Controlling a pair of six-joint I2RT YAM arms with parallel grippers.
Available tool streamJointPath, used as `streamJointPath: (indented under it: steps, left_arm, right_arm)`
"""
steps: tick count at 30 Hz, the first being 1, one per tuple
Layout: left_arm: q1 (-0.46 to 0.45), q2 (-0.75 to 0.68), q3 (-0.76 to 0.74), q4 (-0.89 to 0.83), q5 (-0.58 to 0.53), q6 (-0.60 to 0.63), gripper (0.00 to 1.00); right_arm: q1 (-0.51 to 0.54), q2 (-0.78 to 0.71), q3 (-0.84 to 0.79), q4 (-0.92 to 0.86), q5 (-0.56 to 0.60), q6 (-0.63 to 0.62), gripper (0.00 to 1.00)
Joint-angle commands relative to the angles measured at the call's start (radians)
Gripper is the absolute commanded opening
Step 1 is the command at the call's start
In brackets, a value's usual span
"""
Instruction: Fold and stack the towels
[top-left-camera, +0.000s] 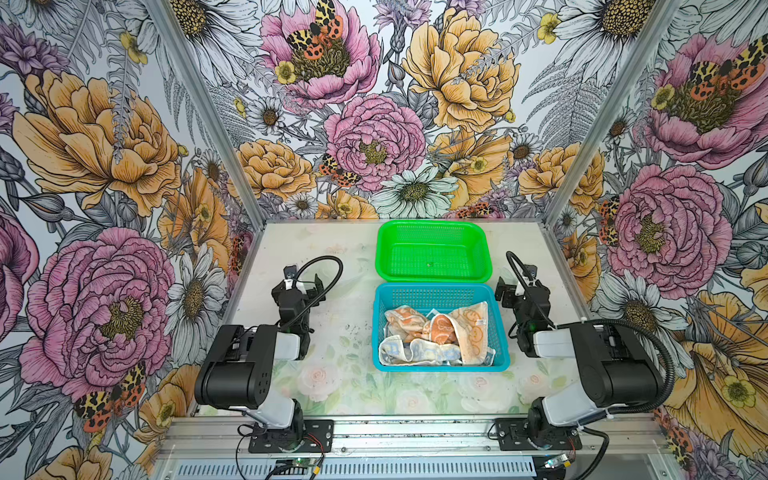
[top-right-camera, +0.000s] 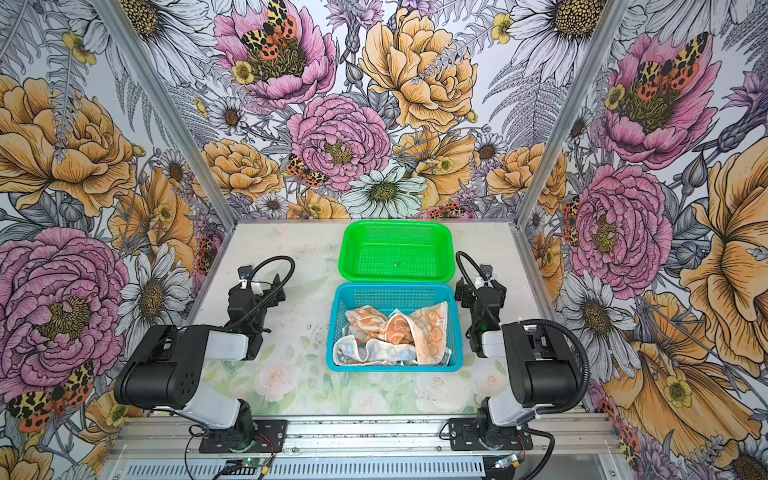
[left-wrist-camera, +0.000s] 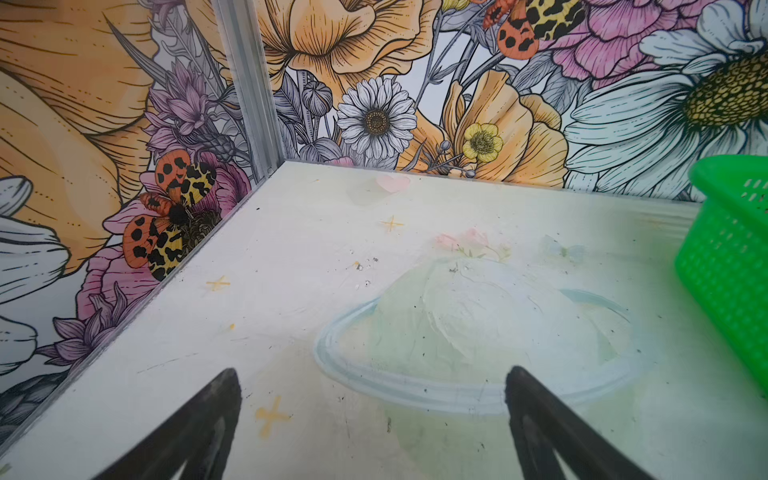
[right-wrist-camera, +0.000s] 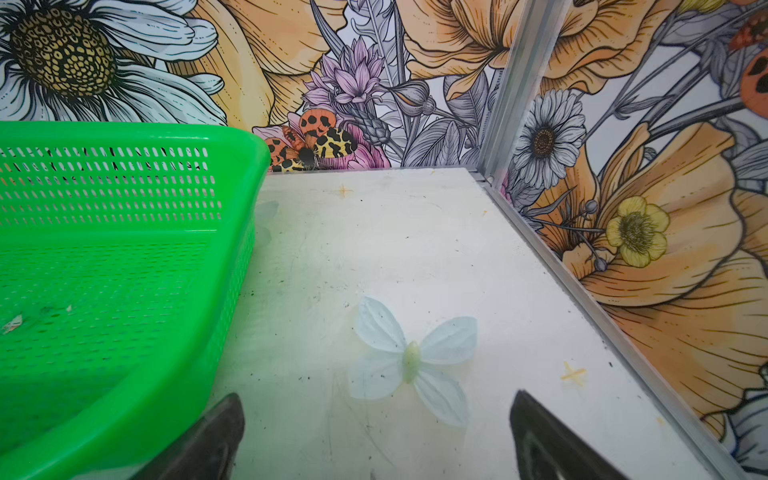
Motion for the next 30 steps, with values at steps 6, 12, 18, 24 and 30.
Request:
streamJointPath:
  steps: [6, 12, 18, 24, 30]
  left_arm:
    - [-0.001, 0.004, 0.013, 0.025, -0.017, 0.009, 0.99]
    - [-0.002, 0.004, 0.013, 0.025, -0.015, 0.006, 0.99]
    - [0.002, 0.004, 0.014, 0.02, -0.01, 0.007, 0.99]
    - [0.007, 0.004, 0.017, 0.016, 0.005, 0.006, 0.99]
    - [-0.004, -0.02, 0.003, 0.025, -0.047, 0.001, 0.99]
  right_arm:
    - [0.006, -0.005, 0.015, 0.018, 0.014, -0.005, 1.0]
    - [0.005, -0.004, 0.016, 0.016, 0.011, -0.003, 0.99]
    - [0.005, -0.005, 0.016, 0.016, 0.013, -0.004, 0.99]
    - [-0.014, -0.004, 0.027, -0.001, -0.023, 0.007, 0.99]
    - [-0.009, -0.007, 0.021, 0.005, -0.014, 0.004, 1.0]
